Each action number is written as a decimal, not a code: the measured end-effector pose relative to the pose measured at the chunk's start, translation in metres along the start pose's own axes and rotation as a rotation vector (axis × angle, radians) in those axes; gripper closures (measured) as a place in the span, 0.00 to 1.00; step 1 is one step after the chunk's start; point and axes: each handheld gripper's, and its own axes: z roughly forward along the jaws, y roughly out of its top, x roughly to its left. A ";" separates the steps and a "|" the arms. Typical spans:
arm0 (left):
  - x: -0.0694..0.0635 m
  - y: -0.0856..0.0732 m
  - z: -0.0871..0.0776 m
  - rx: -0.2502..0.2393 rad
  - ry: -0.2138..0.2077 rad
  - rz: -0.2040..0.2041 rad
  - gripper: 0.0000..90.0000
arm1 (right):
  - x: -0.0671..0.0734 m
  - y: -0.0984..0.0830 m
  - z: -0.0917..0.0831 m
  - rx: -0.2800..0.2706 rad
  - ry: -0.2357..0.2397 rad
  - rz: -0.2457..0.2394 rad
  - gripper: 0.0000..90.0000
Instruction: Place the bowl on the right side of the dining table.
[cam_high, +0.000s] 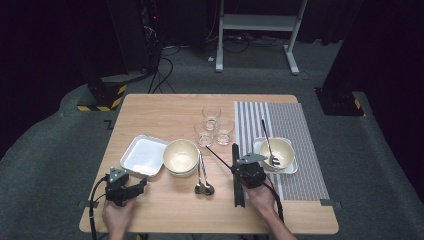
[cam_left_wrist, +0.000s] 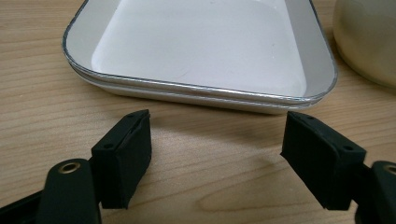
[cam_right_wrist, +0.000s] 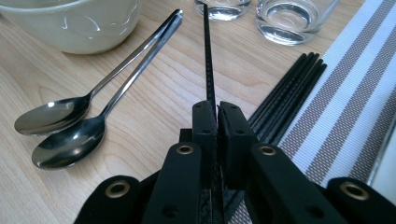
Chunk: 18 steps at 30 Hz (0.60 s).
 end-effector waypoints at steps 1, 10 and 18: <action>0.000 0.000 0.000 0.000 0.000 0.000 0.27 | -0.001 -0.001 -0.001 0.000 0.001 0.003 0.96; -0.001 0.000 0.000 0.002 0.008 0.007 0.27 | -0.009 -0.012 -0.015 -0.009 -0.003 0.015 0.96; -0.001 0.000 0.000 0.003 0.011 0.010 0.27 | -0.016 -0.020 -0.025 -0.021 -0.017 0.021 0.96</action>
